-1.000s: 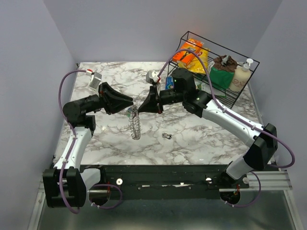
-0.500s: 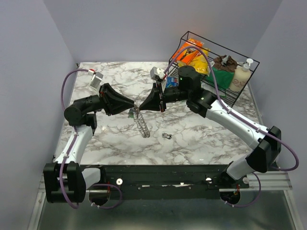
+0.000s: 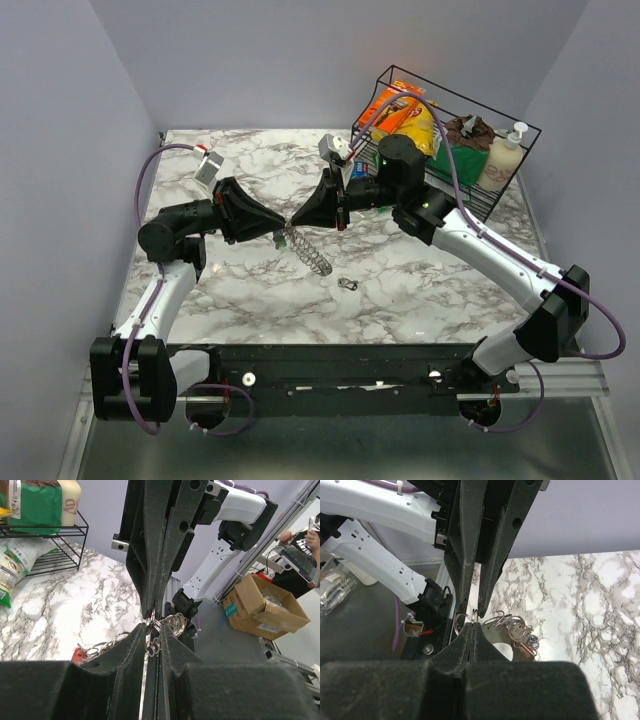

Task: Put the keys on the keyring

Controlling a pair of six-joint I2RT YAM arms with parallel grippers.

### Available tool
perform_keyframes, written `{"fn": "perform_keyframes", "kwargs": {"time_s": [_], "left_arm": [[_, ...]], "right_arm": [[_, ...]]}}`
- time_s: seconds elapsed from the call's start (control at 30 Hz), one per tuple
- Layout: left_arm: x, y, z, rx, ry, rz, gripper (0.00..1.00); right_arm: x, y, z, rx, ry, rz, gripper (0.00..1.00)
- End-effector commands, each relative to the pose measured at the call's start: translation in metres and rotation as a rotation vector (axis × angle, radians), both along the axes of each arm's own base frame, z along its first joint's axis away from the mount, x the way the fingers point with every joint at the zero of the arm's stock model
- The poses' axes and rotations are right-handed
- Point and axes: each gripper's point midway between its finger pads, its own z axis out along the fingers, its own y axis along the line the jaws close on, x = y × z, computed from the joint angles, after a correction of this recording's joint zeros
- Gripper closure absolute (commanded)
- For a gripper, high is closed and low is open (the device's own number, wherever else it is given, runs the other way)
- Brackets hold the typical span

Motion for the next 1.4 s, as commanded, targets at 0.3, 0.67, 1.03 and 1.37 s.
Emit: {"fn": "perform_keyframes", "kwargs": {"time_s": [0.3,0.67,1.03,1.37], "left_arm": [[-0.001,-0.004,0.002,0.005,-0.109,-0.024,0.77],[-0.004,-0.008,0.006,0.006,-0.118,-0.049,0.78],[-0.007,-0.01,0.016,0.016,-0.122,-0.06,1.0],[0.018,-0.008,0.005,0.202,-0.206,0.083,1.0]], "right_arm": [[-0.011,-0.005,0.022,0.06,-0.039,0.046,0.99],[-0.008,-0.002,0.018,0.053,-0.027,0.036,0.99],[-0.001,-0.001,0.012,0.037,-0.001,-0.006,0.89],[0.005,-0.004,0.011,0.004,0.006,-0.05,0.65]]}}
